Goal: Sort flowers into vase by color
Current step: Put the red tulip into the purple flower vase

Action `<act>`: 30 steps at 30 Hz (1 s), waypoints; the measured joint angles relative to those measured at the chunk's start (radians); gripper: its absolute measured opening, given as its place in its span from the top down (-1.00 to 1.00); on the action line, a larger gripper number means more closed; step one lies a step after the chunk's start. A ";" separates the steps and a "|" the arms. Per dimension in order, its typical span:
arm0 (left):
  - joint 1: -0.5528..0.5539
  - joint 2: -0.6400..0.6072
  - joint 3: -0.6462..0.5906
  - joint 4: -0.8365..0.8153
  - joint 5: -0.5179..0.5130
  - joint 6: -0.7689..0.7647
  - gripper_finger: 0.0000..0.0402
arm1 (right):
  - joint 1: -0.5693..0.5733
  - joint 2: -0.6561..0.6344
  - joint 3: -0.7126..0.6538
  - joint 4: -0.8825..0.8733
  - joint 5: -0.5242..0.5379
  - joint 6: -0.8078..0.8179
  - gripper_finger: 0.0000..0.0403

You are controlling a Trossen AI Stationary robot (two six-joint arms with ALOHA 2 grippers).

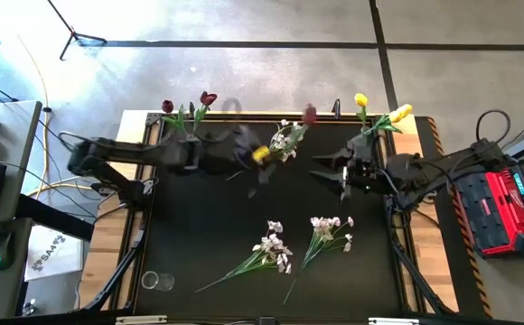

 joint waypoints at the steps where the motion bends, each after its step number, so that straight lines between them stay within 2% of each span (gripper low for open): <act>1: 0.008 -0.030 -0.019 -0.007 -0.044 0.011 1.00 | 0.015 0.001 0.000 -0.009 0.023 0.006 -0.07; 8: 0.093 -0.339 -0.276 0.035 -0.252 0.043 1.00 | 0.073 0.004 0.000 -0.061 0.116 0.041 0.00; 12: 0.141 -0.497 -0.477 0.233 -0.315 0.174 1.00 | 0.068 0.004 0.000 -0.088 0.118 0.040 0.03; 16: 0.201 -0.625 -0.676 0.469 -0.322 0.323 1.00 | 0.046 0.005 0.000 -0.106 0.119 0.041 0.04; 20: 0.238 -0.693 -0.842 0.677 -0.373 0.473 1.00 | 0.030 0.005 0.000 -0.113 0.114 0.041 0.04; 23: 0.261 -0.723 -0.923 0.789 -0.429 0.526 1.00 | 0.024 0.005 0.000 -0.120 0.114 0.041 0.04; 30: 0.317 -0.742 -1.000 0.877 -0.449 0.571 1.00 | 0.015 0.005 0.000 -0.139 0.112 0.049 0.04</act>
